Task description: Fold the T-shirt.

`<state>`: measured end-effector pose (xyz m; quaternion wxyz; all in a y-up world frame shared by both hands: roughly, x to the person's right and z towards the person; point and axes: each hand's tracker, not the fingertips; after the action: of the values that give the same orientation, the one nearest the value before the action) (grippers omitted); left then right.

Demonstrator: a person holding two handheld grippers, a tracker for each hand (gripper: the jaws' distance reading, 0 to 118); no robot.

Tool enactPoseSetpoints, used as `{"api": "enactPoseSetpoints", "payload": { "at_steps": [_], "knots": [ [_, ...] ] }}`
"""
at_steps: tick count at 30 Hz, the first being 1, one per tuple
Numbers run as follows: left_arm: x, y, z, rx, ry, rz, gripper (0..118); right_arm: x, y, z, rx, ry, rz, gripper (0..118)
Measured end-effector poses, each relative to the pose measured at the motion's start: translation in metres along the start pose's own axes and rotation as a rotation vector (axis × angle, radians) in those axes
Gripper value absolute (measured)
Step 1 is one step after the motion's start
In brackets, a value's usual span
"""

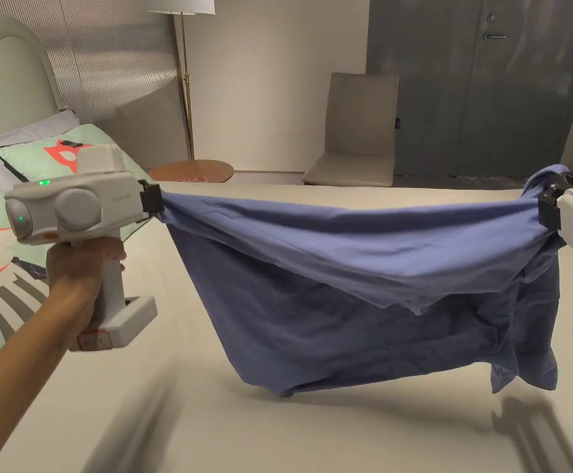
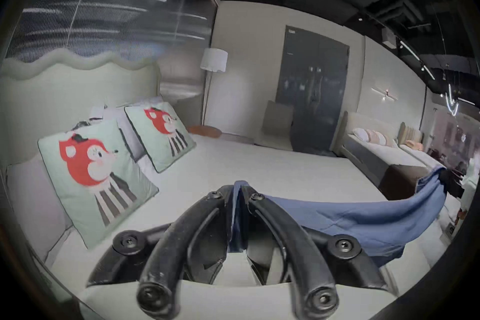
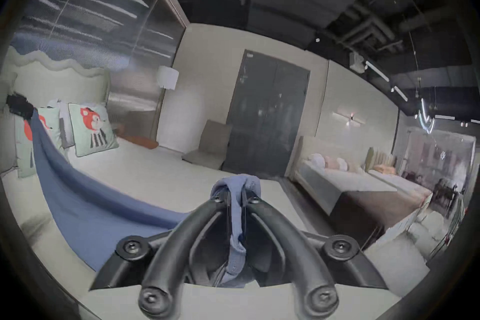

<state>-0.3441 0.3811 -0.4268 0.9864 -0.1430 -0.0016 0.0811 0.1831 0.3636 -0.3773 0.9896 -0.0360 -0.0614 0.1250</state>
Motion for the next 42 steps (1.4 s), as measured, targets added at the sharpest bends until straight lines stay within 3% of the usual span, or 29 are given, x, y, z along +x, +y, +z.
{"api": "enactPoseSetpoints", "payload": {
  "at_steps": [3,10,16,21,33,37,42],
  "knots": [
    [0.004,0.026,-0.021,0.054,0.035,-0.018,4,-0.005,0.021,-0.015,0.038,-0.011,0.045,7],
    [0.011,0.058,-0.062,0.143,0.106,-0.087,4,-0.015,0.044,-0.058,0.073,-0.007,0.034,7],
    [-0.002,0.028,-0.085,0.126,0.158,-0.109,4,-0.03,0.009,-0.085,0.011,0.029,-0.054,7],
    [-0.02,-0.035,-0.089,0.026,0.178,-0.134,4,-0.047,-0.055,-0.091,-0.126,0.067,-0.139,7],
    [-0.063,-0.233,-0.003,-0.267,0.19,-0.063,4,-0.068,-0.211,0.021,-0.436,0.101,-0.187,7],
    [-0.07,-0.273,0.043,-0.336,0.197,-0.019,4,-0.069,-0.24,0.067,-0.502,0.104,-0.178,7],
    [-0.075,-0.309,0.096,-0.388,0.205,-0.065,4,-0.07,-0.259,0.123,-0.571,0.099,-0.194,7]
  ]
}}
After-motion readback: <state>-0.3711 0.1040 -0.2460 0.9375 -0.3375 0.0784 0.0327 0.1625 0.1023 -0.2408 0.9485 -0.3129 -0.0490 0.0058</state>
